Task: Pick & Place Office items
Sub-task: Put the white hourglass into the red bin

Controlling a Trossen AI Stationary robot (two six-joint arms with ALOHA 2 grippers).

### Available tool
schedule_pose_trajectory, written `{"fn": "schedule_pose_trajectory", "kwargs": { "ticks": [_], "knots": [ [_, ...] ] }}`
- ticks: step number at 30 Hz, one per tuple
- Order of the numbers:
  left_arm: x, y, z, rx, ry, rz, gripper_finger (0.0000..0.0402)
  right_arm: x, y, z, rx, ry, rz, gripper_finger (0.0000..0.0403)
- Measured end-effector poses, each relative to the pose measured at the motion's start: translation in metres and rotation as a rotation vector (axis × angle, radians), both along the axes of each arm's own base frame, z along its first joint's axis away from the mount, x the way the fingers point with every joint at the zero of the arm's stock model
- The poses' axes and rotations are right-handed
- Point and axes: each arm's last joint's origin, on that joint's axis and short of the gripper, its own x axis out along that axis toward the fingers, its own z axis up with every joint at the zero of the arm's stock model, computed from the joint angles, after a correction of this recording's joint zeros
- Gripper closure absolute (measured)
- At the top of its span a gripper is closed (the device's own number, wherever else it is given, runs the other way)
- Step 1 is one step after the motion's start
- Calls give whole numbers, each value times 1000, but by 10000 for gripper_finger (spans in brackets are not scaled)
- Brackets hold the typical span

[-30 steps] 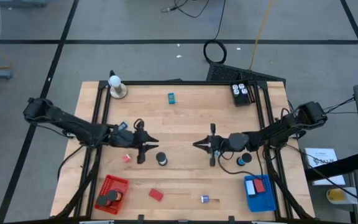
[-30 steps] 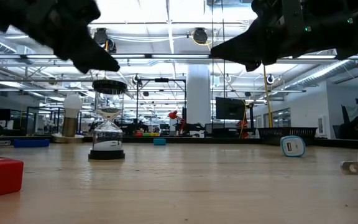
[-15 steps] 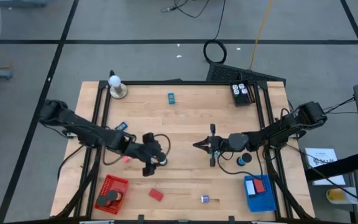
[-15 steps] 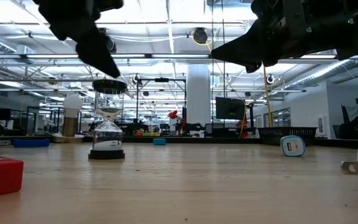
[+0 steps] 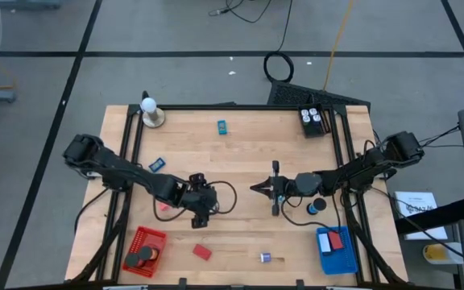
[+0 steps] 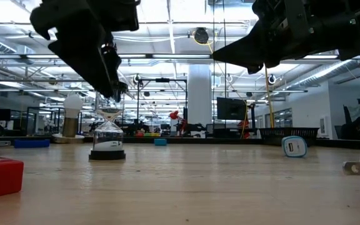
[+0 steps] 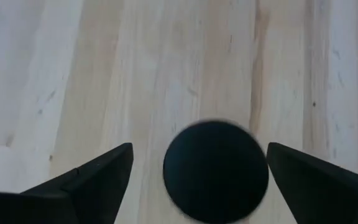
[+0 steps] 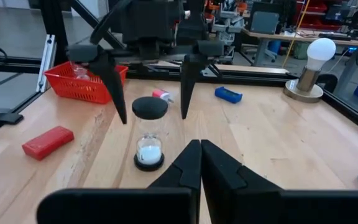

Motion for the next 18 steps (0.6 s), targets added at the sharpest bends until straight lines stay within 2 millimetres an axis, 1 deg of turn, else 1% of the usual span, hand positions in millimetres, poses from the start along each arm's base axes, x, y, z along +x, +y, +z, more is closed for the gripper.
{"fn": "schedule_pose_trajectory", "kwargs": {
  "ticks": [3, 6, 8, 13, 16, 18],
  "knots": [
    [3, -1, -8, 12, 24, -23, 48, 0, 0, 0, 0, 0, 0, 402],
    [6, -1, -14, 20, 44, -31, 80, 0, 0, 0, 0, 0, 0, 402],
    [7, 0, -15, 20, 38, -30, 109, 0, 0, 0, 0, 0, 0, 402],
    [9, -1, -11, 23, 5, -58, 195, 0, 0, -1, -2, 7, 0, 402],
    [7, -1, -7, 11, 6, -73, 196, 0, 0, -1, -3, 12, 0, 402],
    [3, -1, 0, -12, 6, -87, 196, 0, 1, -2, -4, 15, 4, 402]
  ]
}}
